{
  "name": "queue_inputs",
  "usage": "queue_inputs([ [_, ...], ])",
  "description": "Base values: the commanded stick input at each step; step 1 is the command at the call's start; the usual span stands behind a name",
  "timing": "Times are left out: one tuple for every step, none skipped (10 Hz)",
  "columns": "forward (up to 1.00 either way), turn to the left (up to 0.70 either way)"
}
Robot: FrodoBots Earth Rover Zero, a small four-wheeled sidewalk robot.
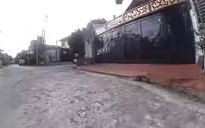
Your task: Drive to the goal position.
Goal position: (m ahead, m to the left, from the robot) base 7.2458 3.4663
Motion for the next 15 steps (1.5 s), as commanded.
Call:
queue_inputs([
  [0.70, 0.35],
  [0.70, 0.35],
  [0.70, 0.35],
  [0.70, 0.35],
  [0.70, 0.35],
  [0.70, 0.35],
  [0.70, 0.30],
  [0.70, 0.07],
  [0.70, 0.00],
  [0.70, 0.00],
  [0.70, 0.00],
  [0.70, 0.00],
  [0.70, 0.00],
  [0.70, 0.00],
  [0.70, 0.00],
])
